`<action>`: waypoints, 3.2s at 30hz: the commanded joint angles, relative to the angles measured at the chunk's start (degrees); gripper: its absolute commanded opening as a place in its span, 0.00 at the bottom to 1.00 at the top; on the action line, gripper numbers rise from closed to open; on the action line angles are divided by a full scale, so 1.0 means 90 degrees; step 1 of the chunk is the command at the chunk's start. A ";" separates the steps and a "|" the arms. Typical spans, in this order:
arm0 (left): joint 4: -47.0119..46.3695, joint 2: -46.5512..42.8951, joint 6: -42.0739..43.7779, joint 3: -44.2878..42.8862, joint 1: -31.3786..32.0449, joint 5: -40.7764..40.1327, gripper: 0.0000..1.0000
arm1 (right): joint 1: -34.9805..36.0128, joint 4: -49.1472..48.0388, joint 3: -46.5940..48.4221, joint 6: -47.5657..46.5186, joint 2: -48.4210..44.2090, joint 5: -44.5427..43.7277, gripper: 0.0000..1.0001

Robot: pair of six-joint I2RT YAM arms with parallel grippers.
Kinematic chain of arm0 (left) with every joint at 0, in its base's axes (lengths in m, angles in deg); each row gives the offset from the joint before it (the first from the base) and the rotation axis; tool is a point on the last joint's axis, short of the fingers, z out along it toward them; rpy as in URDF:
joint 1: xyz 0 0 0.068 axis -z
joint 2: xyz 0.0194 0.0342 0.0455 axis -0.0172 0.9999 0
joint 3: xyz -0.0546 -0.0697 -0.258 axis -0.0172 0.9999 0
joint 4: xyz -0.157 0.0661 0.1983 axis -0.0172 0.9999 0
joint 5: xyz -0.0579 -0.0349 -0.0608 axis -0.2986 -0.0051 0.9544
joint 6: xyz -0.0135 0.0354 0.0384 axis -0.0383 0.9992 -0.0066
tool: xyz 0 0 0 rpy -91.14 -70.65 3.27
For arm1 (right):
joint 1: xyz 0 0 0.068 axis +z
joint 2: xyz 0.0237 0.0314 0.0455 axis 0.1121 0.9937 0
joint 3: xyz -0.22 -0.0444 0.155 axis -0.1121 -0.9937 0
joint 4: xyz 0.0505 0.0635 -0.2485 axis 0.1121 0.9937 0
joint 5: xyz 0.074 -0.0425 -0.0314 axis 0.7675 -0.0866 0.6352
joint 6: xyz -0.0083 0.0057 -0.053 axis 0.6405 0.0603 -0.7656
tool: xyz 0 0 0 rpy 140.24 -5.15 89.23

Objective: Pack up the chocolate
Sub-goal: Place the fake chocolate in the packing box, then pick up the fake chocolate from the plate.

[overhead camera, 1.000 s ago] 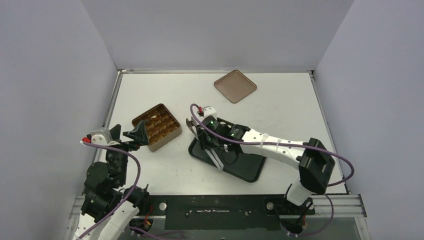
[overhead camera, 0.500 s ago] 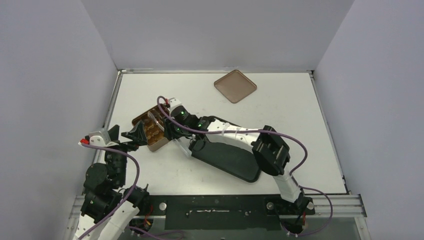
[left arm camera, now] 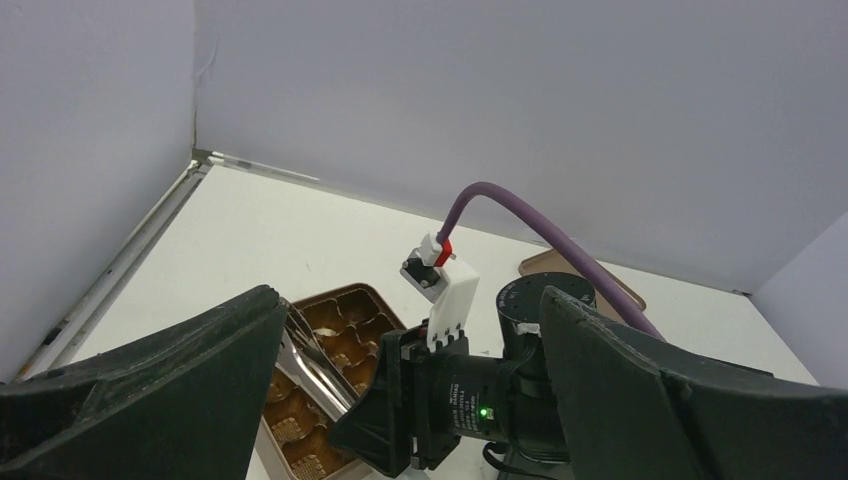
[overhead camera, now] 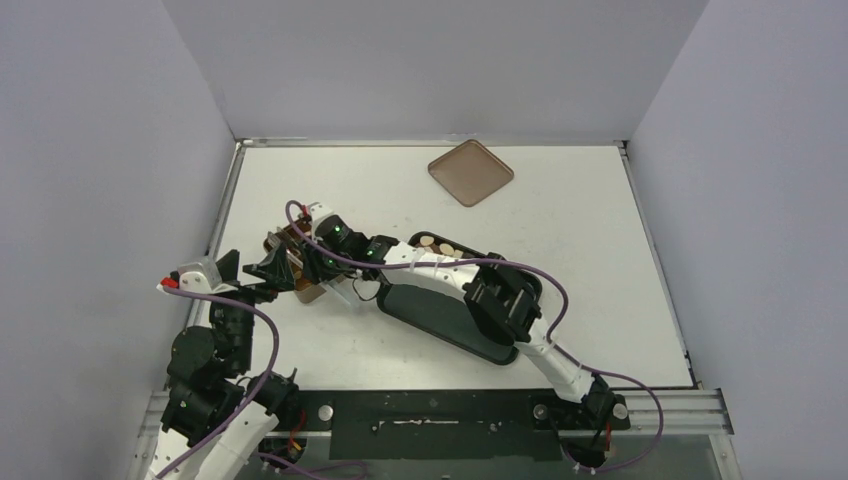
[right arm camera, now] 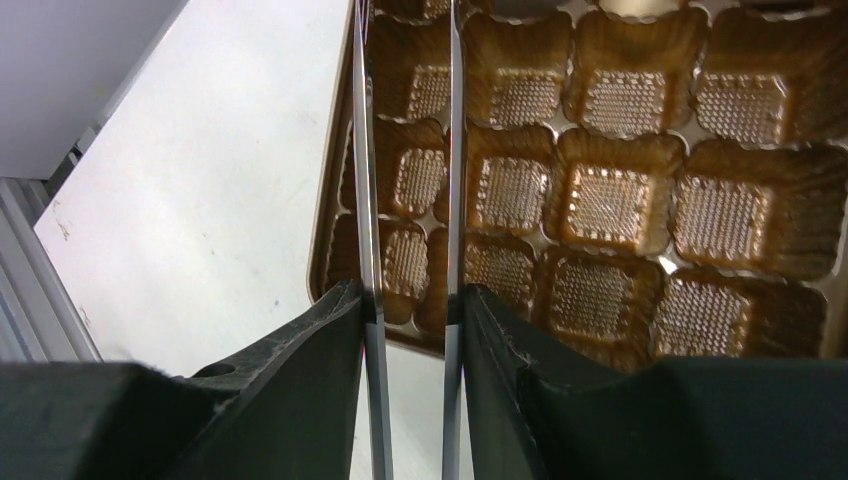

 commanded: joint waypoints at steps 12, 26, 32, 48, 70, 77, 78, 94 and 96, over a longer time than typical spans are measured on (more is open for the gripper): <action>-0.0181 -0.0045 0.0035 -0.0063 0.0051 -0.0009 0.97 | 0.0018 -0.0282 0.0835 0.0003 0.0424 0.0076 0.34; -0.0162 -0.0051 0.0035 -0.0066 0.0050 -0.0021 0.97 | -0.0019 -0.0282 0.0776 0.0017 0.0255 0.0040 0.45; -0.0152 -0.0051 0.0035 -0.0080 0.0044 -0.0024 0.97 | -0.0074 -0.0487 0.0502 0.0111 0.0001 0.0090 0.43; -0.0142 -0.0042 0.0025 -0.0077 0.0042 -0.0041 0.97 | -0.0455 -0.1263 -0.0871 0.0347 -0.1173 0.0575 0.41; -0.0232 0.0148 0.0036 -0.0021 0.0042 0.0145 0.97 | -0.0918 0.0553 -0.3742 -0.0201 -0.4382 -0.1385 0.42; -0.0252 0.0171 0.0044 -0.0010 0.0032 0.0180 0.97 | -0.0921 0.1540 -0.4336 -0.0138 -0.5118 -0.2029 0.42; -0.0251 0.0186 0.0045 -0.0011 0.0032 0.0183 0.97 | -0.0920 0.1656 -0.4420 -0.0109 -0.5195 -0.2060 0.42; -0.0244 0.0239 0.0064 -0.0016 0.0022 0.0223 0.97 | -0.0920 0.2618 -0.5184 0.0287 -0.5667 -0.1985 0.45; -0.0245 0.0241 0.0064 -0.0020 0.0022 0.0229 0.97 | -0.0920 0.2746 -0.5229 0.0391 -0.5687 -0.2086 0.45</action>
